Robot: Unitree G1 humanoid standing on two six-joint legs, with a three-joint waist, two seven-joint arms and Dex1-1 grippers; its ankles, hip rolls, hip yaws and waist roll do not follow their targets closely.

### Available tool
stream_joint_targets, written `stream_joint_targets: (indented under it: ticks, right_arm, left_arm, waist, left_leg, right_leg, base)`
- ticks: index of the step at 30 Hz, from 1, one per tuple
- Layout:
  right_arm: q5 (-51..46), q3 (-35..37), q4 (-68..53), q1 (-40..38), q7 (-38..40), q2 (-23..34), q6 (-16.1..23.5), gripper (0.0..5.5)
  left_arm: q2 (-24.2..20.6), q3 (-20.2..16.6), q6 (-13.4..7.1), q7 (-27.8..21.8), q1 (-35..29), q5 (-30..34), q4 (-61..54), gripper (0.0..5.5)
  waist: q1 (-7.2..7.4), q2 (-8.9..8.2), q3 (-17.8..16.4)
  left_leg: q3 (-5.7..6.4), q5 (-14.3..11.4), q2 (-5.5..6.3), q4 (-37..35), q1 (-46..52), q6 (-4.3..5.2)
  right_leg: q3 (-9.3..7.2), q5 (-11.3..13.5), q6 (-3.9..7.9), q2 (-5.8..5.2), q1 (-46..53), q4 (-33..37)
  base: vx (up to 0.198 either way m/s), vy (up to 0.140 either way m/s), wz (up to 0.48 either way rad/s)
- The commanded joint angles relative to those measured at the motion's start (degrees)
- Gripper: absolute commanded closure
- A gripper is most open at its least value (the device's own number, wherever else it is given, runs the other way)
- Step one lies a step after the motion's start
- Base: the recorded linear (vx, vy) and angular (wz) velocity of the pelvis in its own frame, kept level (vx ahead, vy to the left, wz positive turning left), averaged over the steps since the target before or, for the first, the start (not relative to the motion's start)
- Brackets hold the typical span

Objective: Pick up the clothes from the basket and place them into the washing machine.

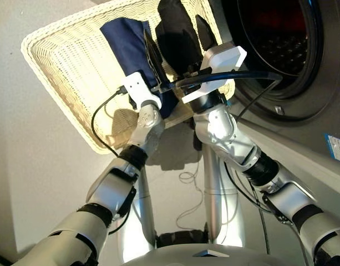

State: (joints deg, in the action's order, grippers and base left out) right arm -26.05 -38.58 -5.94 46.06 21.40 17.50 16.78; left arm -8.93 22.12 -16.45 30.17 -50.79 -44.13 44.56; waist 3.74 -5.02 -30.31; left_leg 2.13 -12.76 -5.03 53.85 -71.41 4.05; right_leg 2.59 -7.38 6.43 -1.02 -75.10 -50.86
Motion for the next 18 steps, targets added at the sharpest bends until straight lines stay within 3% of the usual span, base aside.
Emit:
stream_joint_targets:
  ticks: [1, 5, 6, 7, 8, 13, 18]
  right_arm:
    - [-1.35, -0.29, -7.38, 1.14, -1.8, -2.56, 4.5, 0.0]
    - [-2.48, -0.79, -7.4, 1.12, -2.44, -2.08, 4.69, 0.0]
    - [-2.62, -0.74, -7.36, 1.16, -2.52, -1.92, 4.75, 0.0]
    - [-2.77, -0.71, -7.39, 1.12, -2.61, -1.83, 4.74, 0.0]
    - [-2.85, -0.75, -7.35, 1.11, -2.7, -1.77, 4.73, 0.0]
    - [-2.6, -0.14, -7.16, 0.58, -2.7, -0.96, 4.81, 0.0]
    - [-1.2, 1.26, -7.26, -0.98, -2.32, 0.52, 4.54, 0.0]
  left_arm:
    - [0.21, 0.36, 3.63, -3.69, -4.98, -2.96, 11.16, 0.0]
    - [0.16, 0.66, 3.77, -3.66, -5.8, -2.45, 11.89, 0.0]
    - [-0.13, 0.84, 4.21, -3.93, -6.0, -1.36, 12.31, 0.54]
    - [-0.24, 0.93, 4.3, -3.93, -6.1, -0.91, 12.49, 4.14]
    - [-0.13, 0.92, 4.28, -3.85, -5.96, -0.83, 12.49, 5.44]
    - [-0.15, 1.19, 4.24, -3.73, -5.2, 0.85, 11.94, 5.5]
    - [-0.2, 3.28, 2.31, -2.9, -0.05, 2.91, 3.8, 5.5]
  waist:
    - [3.12, -0.88, 0.52]
    - [3.24, -0.77, 0.52]
    - [3.26, -0.8, 0.52]
    - [3.3, -0.81, 0.52]
    - [3.31, -0.83, 0.52]
    - [3.22, -0.73, 0.52]
    - [2.53, 0.03, 0.52]
  left_leg:
    - [-3.36, -2.34, 0.79, 4.7, -0.31, -0.9]
    - [-3.36, -2.09, 0.8, 4.46, -0.24, -0.9]
    - [-3.36, -2.01, 0.8, 4.43, -0.25, -0.87]
    - [-3.34, -1.97, 0.8, 4.41, -0.23, -0.88]
    - [-3.41, -1.94, 0.79, 4.38, -0.16, -0.87]
    - [-3.37, -1.72, 0.88, 3.75, 0.82, -0.8]
    - [-3.26, -0.59, 1.08, 0.51, 3.63, -0.79]
  right_leg:
    - [-0.85, -5.33, -1.64, -0.42, 1.17, -7.38]
    - [-0.89, -4.99, -1.66, -0.34, 1.21, -7.18]
    - [-0.89, -4.91, -1.69, -0.31, 1.24, -7.1]
    - [-0.88, -4.86, -1.68, -0.29, 1.27, -7.01]
    - [-0.86, -4.85, -1.7, -0.28, 1.37, -6.96]
    - [-0.9, -4.61, -1.9, -0.23, 2.33, -6.37]
    - [-0.93, -3.71, -2.04, -0.79, 4.91, -3.96]
  base:
    - [-0.017, 0.016, 0.442]
    - [-0.01, 0.011, 0.108]
    - [-0.015, -0.001, -0.37]
    - [-0.014, -0.001, -0.499]
    - [-0.012, -0.002, -0.491]
    - [-0.004, -0.001, 0.04]
    - [0.003, -0.004, 0.081]
